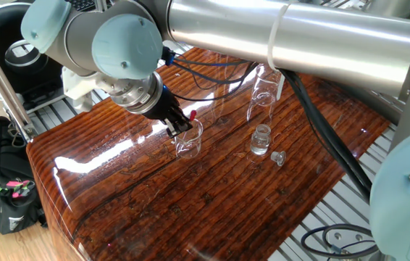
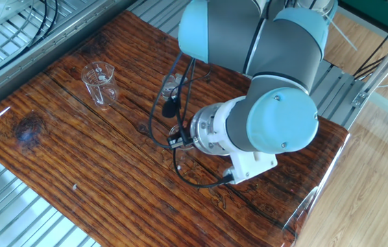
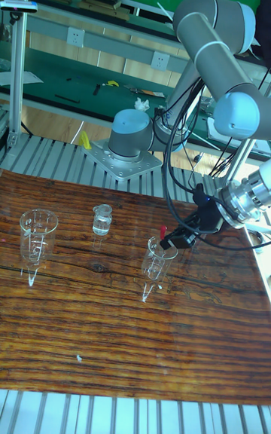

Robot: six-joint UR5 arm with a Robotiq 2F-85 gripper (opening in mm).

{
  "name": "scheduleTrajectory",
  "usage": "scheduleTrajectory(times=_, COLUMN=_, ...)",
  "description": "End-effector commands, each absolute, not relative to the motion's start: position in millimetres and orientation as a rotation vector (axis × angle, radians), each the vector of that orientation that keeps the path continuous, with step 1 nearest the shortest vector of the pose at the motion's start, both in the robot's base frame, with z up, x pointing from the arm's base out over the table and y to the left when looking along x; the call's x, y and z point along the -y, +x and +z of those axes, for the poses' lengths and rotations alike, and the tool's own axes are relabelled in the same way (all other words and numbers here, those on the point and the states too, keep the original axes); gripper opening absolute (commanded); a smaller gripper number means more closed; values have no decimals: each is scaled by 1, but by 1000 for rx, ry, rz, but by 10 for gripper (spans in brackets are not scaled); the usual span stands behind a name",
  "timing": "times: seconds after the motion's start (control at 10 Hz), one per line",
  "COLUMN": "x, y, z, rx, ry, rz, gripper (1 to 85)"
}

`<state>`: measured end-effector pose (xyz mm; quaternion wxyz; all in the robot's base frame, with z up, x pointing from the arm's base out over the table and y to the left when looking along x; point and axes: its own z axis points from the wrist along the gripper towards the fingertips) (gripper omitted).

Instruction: Transfer liquid using a dropper

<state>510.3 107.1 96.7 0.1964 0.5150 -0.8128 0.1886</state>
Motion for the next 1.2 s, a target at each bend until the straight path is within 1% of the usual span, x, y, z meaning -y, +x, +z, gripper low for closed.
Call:
scheduleTrajectory(times=0.0, x=-108, y=512, z=96, rx=2278, ry=1459, rz=502, gripper=223)
scheduleTrajectory(times=0.3, x=-109, y=509, z=100, rx=2276, ry=1454, rz=491, gripper=223)
scheduleTrajectory(times=0.5, x=-107, y=503, z=116, rx=2262, ry=1453, rz=461, gripper=223)
scheduleTrajectory(times=0.6, x=-106, y=500, z=130, rx=2273, ry=1450, rz=441, gripper=237)
scheduleTrajectory(times=0.7, x=-111, y=498, z=137, rx=2340, ry=1441, rz=424, gripper=337)
scheduleTrajectory(times=0.8, x=-121, y=489, z=143, rx=2416, ry=1412, rz=356, gripper=433)
scheduleTrajectory(times=0.9, x=-121, y=477, z=155, rx=2434, ry=1394, rz=314, gripper=450)
scheduleTrajectory(times=1.0, x=-113, y=471, z=164, rx=2451, ry=1386, rz=315, gripper=493)
scheduleTrajectory(times=1.1, x=-109, y=467, z=168, rx=2489, ry=1377, rz=305, gripper=520)
